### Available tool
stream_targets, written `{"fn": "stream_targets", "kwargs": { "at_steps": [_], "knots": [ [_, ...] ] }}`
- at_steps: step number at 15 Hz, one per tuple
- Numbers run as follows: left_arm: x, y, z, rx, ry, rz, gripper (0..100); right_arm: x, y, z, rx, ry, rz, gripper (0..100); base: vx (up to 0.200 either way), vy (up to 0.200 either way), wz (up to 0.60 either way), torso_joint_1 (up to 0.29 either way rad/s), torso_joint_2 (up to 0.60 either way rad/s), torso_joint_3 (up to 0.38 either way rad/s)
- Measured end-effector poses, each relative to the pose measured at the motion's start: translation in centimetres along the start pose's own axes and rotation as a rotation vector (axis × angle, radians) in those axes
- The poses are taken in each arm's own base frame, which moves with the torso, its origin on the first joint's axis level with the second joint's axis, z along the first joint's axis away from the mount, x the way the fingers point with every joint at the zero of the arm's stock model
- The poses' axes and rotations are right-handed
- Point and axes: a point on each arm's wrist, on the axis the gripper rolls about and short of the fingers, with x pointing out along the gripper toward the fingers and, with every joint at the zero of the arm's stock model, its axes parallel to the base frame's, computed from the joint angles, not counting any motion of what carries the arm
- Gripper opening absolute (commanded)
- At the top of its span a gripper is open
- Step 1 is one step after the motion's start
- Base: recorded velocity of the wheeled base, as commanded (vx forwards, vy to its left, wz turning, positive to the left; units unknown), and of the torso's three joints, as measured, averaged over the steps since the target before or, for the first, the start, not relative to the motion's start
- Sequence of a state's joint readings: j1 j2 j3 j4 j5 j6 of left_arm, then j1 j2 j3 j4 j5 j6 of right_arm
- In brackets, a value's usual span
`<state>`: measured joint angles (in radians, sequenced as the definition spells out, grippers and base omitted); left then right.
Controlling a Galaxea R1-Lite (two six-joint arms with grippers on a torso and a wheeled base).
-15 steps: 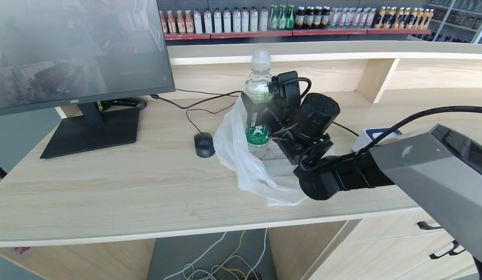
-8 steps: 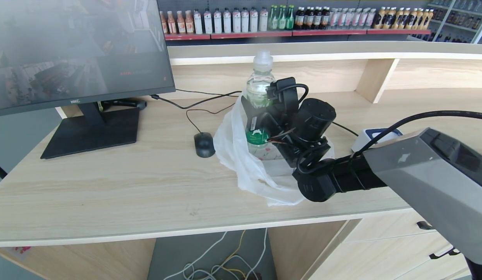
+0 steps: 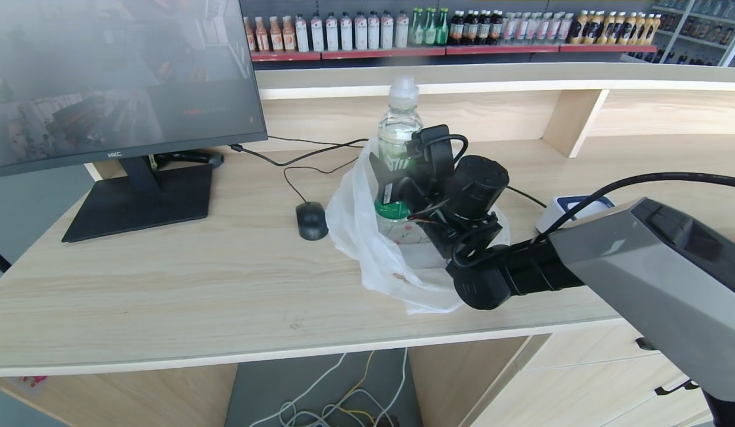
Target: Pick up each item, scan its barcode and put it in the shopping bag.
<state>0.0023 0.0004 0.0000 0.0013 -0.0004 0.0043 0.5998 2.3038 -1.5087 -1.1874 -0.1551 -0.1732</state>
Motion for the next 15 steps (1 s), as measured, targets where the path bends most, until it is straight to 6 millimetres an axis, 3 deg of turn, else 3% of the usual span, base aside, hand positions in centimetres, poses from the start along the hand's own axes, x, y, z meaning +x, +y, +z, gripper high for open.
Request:
{"fn": "stream_targets", "kwargs": {
  "at_steps": [7,15],
  "knots": [
    [0.0,0.0,0.0,0.000,0.000,0.000,100,0.0,-0.1,0.4,0.001,-0.009,-0.002,100,0.000,0.000,0.00,0.000,0.00,0.000],
    [0.0,0.0,0.0,0.000,0.000,0.001,100,-1.7,-1.0,4.5,0.003,-0.032,-0.005,100,0.000,0.000,0.00,0.000,0.00,0.000]
  ]
}}
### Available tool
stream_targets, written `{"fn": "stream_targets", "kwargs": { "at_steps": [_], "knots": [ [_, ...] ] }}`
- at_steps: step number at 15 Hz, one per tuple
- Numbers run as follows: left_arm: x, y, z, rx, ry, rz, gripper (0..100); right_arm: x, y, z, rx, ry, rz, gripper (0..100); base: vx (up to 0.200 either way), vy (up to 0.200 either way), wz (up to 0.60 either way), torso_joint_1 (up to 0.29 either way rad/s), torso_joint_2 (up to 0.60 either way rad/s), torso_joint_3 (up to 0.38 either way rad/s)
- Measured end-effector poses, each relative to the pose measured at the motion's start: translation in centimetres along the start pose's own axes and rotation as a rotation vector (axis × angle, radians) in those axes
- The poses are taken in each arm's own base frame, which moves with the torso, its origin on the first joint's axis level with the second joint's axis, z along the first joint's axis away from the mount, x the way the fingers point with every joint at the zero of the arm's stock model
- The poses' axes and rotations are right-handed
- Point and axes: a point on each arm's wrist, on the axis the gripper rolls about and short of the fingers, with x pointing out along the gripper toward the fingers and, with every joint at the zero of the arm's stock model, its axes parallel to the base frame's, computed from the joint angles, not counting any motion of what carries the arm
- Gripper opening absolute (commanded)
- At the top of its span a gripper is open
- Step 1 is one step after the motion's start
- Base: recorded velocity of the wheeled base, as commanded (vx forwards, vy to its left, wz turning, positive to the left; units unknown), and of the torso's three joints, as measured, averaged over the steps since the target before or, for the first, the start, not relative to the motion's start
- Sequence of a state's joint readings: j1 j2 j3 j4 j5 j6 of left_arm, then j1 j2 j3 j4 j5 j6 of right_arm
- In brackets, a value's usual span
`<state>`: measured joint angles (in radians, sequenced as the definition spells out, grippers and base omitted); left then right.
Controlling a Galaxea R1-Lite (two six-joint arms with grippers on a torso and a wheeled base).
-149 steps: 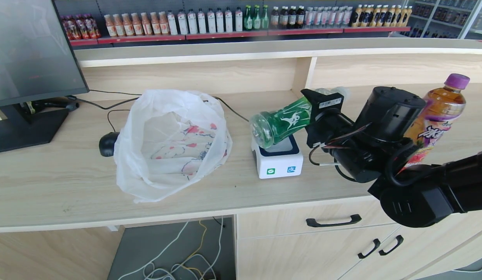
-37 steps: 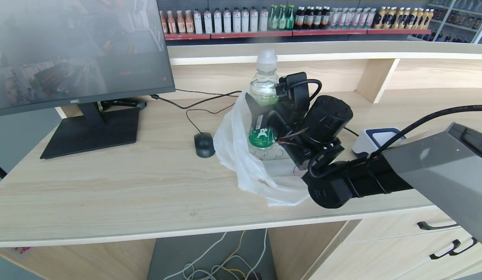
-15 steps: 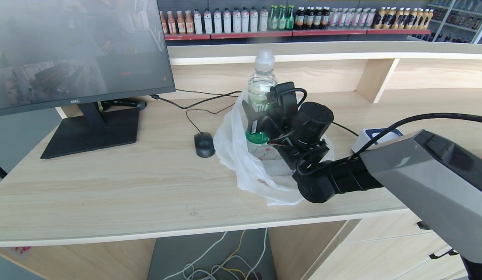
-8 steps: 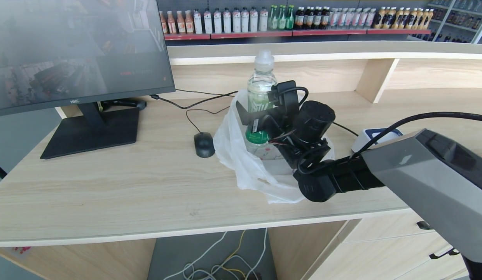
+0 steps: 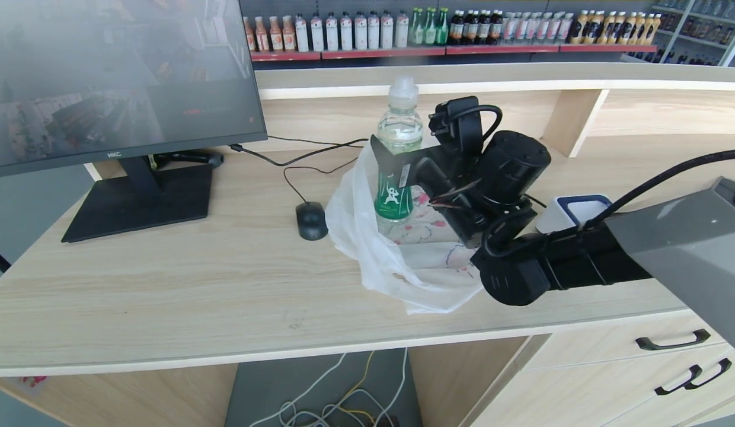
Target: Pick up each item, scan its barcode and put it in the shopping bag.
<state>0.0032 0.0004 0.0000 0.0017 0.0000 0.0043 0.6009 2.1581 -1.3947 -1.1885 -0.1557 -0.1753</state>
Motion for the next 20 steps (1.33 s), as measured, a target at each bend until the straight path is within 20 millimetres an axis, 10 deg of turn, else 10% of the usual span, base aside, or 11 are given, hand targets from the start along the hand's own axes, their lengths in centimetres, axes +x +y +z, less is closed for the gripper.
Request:
{"fn": "stream_targets", "kwargs": {
  "at_steps": [7,11,20],
  "knots": [
    [0.0,0.0,0.0,0.001,0.000,-0.001,100,-5.6,-1.3,4.4,0.003,-0.003,0.006,100,0.000,0.000,0.00,0.000,0.00,0.000],
    [0.0,0.0,0.0,0.001,0.000,-0.001,100,-10.6,-1.8,4.0,0.039,-0.063,0.005,100,0.000,0.000,0.00,0.000,0.00,0.000],
    [0.0,0.0,0.0,0.003,0.000,-0.003,100,-13.8,-1.7,3.2,0.083,0.028,0.025,100,-0.111,0.000,0.00,0.003,0.00,0.002]
  ]
}}
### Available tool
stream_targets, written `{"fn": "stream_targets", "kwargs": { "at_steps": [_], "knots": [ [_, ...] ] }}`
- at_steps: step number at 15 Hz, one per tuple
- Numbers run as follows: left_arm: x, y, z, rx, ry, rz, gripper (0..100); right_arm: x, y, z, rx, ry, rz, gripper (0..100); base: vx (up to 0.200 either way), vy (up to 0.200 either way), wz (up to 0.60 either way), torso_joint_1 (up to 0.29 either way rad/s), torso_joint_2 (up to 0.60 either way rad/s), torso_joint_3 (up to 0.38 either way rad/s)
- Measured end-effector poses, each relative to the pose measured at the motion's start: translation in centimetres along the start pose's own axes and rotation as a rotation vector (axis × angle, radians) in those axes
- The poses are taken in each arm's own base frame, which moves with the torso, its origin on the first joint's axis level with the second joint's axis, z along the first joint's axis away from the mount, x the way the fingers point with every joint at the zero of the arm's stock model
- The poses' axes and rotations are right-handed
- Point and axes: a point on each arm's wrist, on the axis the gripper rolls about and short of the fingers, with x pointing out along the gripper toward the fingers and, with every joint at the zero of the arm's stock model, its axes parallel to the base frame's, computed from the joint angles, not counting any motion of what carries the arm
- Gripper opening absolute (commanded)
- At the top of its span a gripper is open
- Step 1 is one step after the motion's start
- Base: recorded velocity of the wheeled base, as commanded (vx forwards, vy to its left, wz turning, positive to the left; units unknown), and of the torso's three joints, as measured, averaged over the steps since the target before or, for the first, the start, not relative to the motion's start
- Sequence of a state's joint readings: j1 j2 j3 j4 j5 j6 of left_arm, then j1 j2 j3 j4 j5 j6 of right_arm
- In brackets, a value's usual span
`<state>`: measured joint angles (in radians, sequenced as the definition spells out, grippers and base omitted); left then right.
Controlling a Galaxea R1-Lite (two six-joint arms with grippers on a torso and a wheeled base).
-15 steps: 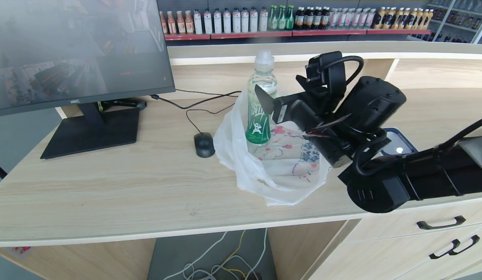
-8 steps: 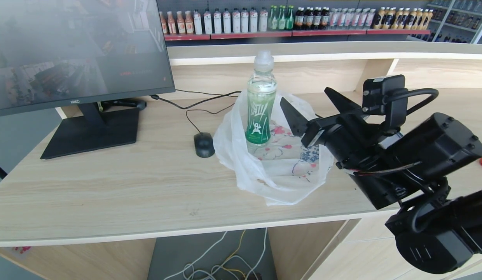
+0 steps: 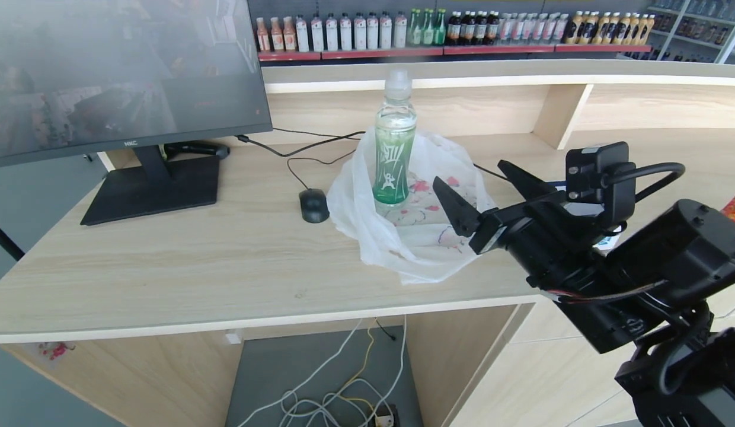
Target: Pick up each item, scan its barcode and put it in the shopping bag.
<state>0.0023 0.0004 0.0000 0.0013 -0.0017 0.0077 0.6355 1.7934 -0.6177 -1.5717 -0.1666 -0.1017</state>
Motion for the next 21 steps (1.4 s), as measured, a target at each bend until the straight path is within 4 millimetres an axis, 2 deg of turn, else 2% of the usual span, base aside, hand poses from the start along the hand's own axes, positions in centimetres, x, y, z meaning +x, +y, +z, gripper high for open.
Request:
{"fn": "stream_targets", "kwargs": {
  "at_steps": [2,7,14,21],
  "knots": [
    [0.0,0.0,0.0,0.001,0.000,0.000,100,-0.2,-0.1,0.0,0.005,0.005,-0.001,100,0.000,0.000,0.00,0.000,0.00,0.000],
    [0.0,0.0,0.0,0.001,0.000,0.000,100,-0.5,-0.1,0.2,0.005,0.007,0.000,100,0.000,-0.200,0.00,0.004,0.00,0.002],
    [0.0,0.0,0.0,-0.001,0.000,0.000,100,-3.7,-0.9,0.3,-0.013,0.072,-0.003,100,0.000,-0.200,0.00,0.006,0.00,0.004],
    [0.0,0.0,0.0,-0.008,0.000,0.001,100,-4.0,-1.0,0.5,-0.012,0.069,-0.003,100,0.000,-0.200,0.00,0.002,0.00,0.000]
  ]
}}
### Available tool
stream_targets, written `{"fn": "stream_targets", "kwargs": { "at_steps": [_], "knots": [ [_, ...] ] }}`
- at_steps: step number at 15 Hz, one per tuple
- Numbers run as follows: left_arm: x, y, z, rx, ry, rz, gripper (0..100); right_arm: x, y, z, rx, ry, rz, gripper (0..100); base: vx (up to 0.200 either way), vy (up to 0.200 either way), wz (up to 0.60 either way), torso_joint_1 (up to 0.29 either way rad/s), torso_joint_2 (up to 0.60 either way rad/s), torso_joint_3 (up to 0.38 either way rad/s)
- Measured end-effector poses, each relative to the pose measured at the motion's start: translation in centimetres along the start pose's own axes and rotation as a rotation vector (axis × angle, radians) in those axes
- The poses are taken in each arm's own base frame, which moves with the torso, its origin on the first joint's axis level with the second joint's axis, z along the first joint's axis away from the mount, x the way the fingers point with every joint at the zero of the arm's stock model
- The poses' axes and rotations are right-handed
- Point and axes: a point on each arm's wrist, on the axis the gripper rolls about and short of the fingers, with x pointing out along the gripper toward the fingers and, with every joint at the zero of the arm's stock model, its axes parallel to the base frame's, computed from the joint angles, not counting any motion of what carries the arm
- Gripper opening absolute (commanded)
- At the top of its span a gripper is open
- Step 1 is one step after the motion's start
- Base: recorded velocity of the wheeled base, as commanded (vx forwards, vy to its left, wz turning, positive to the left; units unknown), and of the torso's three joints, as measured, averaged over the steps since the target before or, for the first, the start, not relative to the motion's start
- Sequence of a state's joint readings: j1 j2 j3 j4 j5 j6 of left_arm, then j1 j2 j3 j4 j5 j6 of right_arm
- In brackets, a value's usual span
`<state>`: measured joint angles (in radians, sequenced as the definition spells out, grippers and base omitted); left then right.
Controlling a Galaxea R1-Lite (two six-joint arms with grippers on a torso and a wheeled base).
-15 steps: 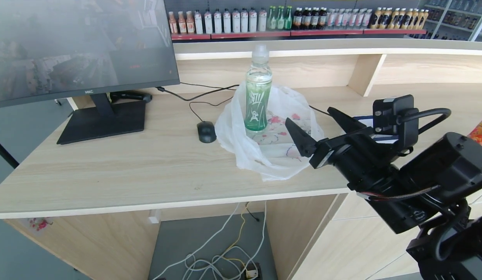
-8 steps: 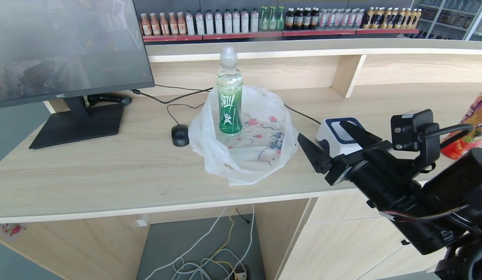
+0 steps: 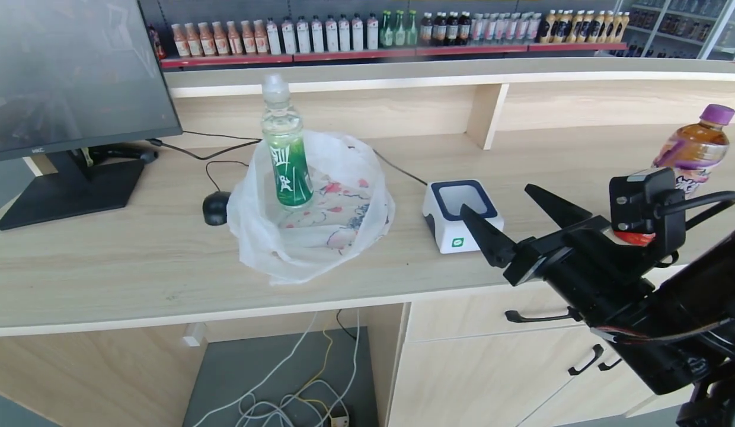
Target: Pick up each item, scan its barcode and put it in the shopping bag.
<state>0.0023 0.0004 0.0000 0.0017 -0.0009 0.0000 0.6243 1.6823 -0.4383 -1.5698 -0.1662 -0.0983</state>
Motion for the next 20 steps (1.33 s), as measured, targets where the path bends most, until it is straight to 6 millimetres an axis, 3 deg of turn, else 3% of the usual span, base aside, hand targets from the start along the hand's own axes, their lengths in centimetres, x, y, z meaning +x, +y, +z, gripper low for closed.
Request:
{"fn": "stream_targets", "kwargs": {
  "at_steps": [15,20],
  "knots": [
    [0.0,0.0,0.0,-0.002,0.000,0.001,100,1.3,0.2,0.6,0.011,-0.045,0.001,100,0.000,-0.200,0.00,0.003,0.00,0.001],
    [0.0,0.0,0.0,0.000,0.000,0.001,100,1.9,0.4,-0.1,0.010,-0.031,0.004,100,0.000,-0.200,0.00,0.003,0.00,0.003]
  ]
}}
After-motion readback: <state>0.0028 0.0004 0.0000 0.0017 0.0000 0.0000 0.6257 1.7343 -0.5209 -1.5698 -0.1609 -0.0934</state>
